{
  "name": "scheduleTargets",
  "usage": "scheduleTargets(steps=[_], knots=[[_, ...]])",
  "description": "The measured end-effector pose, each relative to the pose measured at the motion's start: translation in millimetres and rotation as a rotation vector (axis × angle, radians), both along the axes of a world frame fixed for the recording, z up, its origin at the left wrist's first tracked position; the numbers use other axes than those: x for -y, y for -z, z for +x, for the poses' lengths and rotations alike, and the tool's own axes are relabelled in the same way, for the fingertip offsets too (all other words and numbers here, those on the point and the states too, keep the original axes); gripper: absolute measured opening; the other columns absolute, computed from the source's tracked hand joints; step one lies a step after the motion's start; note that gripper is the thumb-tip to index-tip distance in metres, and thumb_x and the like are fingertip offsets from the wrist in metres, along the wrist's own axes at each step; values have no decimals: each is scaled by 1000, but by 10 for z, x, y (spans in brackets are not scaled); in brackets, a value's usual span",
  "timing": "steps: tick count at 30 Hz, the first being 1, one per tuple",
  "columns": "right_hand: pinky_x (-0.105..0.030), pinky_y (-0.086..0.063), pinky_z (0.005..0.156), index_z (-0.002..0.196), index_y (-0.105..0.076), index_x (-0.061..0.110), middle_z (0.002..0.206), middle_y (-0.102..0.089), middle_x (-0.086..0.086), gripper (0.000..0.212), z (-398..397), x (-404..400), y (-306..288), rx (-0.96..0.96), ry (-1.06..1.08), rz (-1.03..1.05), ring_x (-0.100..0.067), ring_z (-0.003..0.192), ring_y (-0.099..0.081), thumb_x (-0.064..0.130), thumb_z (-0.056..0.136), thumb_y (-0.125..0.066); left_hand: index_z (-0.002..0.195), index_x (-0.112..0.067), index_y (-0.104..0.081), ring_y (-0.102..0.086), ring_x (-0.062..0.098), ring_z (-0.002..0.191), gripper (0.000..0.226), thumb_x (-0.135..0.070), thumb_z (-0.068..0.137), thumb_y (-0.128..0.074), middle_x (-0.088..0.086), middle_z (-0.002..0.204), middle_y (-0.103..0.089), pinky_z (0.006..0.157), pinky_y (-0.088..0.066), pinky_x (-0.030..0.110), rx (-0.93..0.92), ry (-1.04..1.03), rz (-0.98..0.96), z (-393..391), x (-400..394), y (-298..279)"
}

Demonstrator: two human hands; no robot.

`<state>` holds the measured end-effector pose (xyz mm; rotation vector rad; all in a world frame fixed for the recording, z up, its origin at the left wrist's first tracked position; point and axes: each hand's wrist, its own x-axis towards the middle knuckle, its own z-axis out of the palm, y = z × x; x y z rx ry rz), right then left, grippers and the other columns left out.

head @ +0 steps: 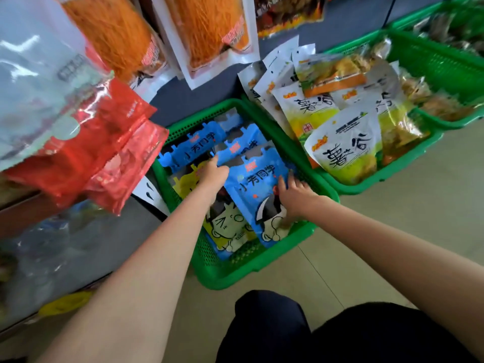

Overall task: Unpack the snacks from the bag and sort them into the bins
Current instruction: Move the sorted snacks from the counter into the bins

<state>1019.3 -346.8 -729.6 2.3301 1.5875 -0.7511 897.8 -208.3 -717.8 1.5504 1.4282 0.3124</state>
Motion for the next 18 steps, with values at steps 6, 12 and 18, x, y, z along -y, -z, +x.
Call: scheduleTargets(steps=[6, 12, 18], knots=[[-52, -6, 114, 148, 18, 20, 151, 28, -19, 115, -178, -98, -197, -268, 18, 286, -43, 141, 15, 51, 78, -68, 146, -20, -31, -37, 23, 134, 61, -25, 90, -55, 2, 149, -32, 108, -36, 44, 439, -88, -197, 133, -181, -198], [-59, -9, 112, 147, 22, 23, 150, 30, -20, 116, -363, -260, 137, -26, -63, 129, -52, 137, 16, 59, 77, -64, 151, -24, -12, -27, 23, 140, 55, -30, 102, -36, -1, 158, -14, 102, -37, 36, 42, 9, 89, -172, 144, 54], [-55, -7, 115, 147, 22, 16, 151, 25, -23, 122, 5, -354, 103, -53, -80, 46, -47, 138, 19, 55, 75, -69, 150, -10, 8, 14, 26, 144, 66, -25, 101, -34, 7, 157, 16, 116, 5, 44, -492, 413, 329, -197, 445, 408]])
